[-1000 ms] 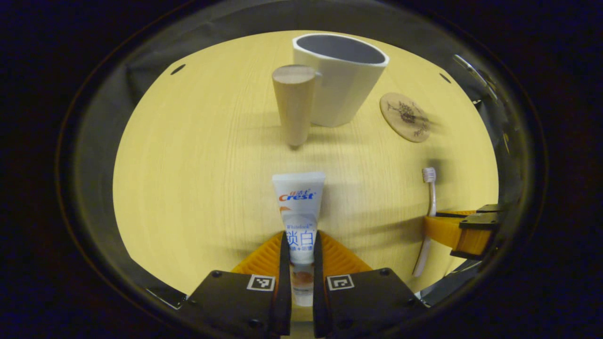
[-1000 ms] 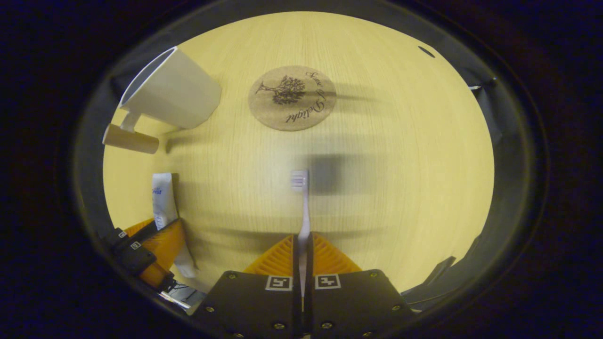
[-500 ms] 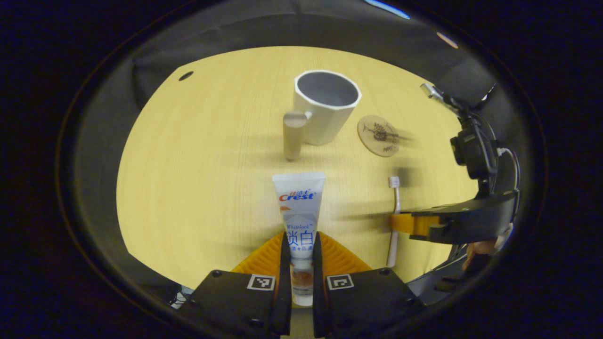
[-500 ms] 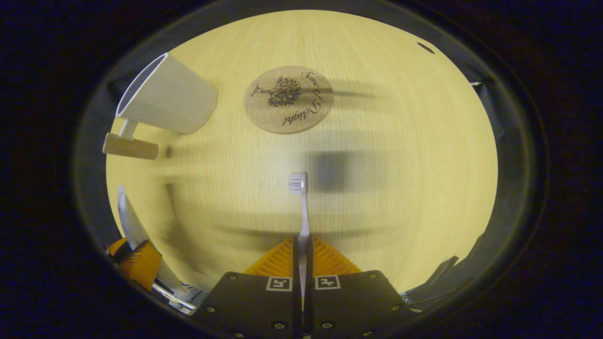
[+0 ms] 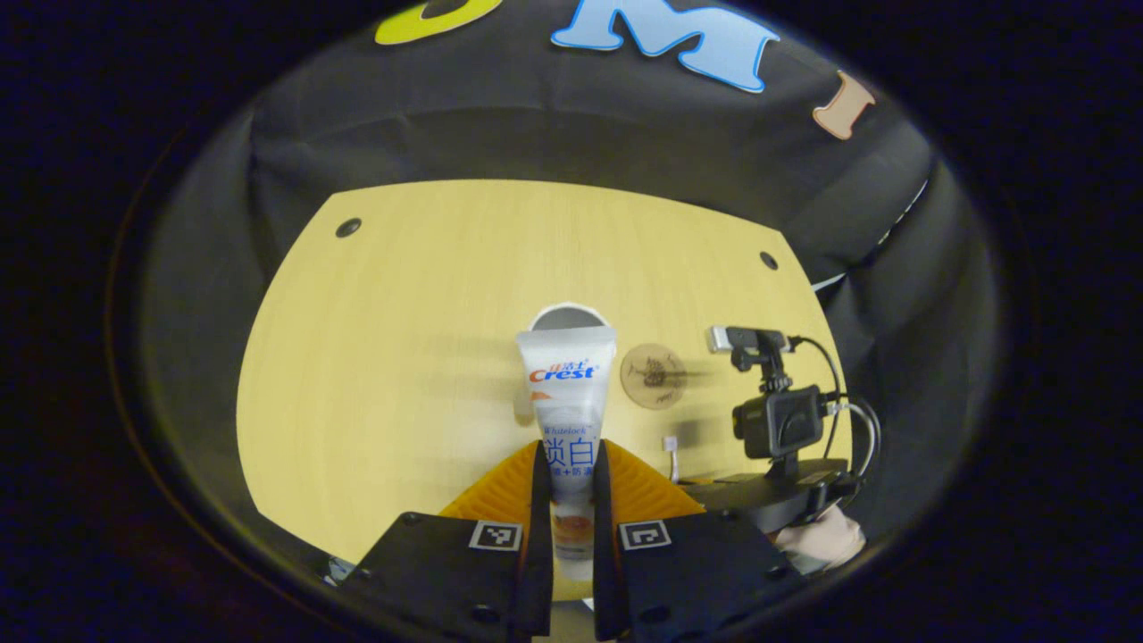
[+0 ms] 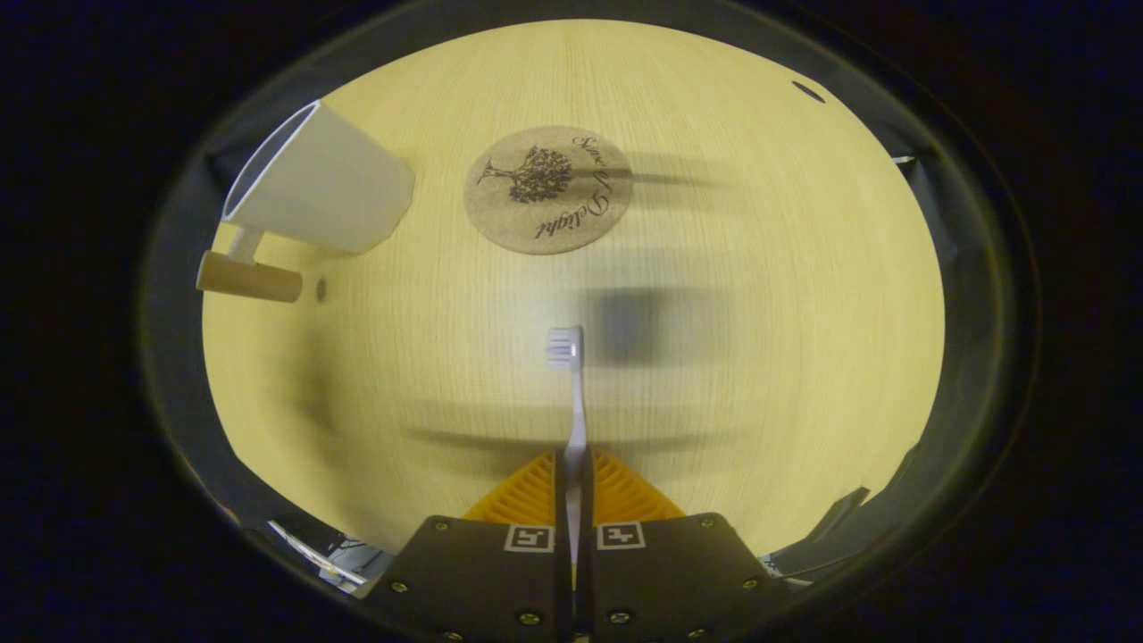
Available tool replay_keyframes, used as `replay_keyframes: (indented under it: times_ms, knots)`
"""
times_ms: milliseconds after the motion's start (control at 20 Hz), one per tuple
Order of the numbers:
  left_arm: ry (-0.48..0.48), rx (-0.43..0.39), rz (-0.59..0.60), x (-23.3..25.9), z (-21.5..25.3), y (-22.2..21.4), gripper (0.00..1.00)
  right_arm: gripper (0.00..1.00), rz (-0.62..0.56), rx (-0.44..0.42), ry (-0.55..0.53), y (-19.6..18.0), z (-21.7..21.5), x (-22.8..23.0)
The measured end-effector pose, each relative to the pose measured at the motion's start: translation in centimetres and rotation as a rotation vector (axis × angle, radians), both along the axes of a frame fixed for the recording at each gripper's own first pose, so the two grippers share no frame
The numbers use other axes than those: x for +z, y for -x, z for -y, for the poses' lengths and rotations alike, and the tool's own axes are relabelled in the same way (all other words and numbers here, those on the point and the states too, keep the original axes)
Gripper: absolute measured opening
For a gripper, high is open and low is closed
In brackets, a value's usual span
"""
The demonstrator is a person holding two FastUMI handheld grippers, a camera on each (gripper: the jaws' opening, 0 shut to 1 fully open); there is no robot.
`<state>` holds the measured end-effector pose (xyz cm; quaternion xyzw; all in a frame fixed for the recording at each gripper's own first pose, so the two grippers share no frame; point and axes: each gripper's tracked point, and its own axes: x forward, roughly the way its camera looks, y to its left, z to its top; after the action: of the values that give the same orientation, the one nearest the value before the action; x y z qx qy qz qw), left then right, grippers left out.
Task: Put the toothbrush and toothpaste on the desktop into the cup, then pick up the cup and place it on the coaster on the desktop.
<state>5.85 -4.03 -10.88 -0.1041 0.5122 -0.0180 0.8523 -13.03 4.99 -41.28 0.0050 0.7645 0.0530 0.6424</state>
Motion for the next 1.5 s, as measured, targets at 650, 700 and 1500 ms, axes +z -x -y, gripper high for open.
replay_keyframes:
  times_ms: [650, 700, 1500]
  knots:
    - [-0.048, -0.087, 0.205, -2.3, 0.3, -14.1, 0.25, 0.03, 0.030, 0.000, 0.031, 0.0, 0.0, -0.1]
    - [-0.038, -0.087, 0.227, -2.5, 0.5, -14.8, 0.25, 0.03, 0.031, 0.000, 0.032, 0.0, 0.0, 0.0]
    - [-0.100, -0.101, 0.491, -5.0, 0.6, -14.9, 0.36, 0.03, 0.034, -0.006, 0.028, 0.0, 0.0, 0.0]
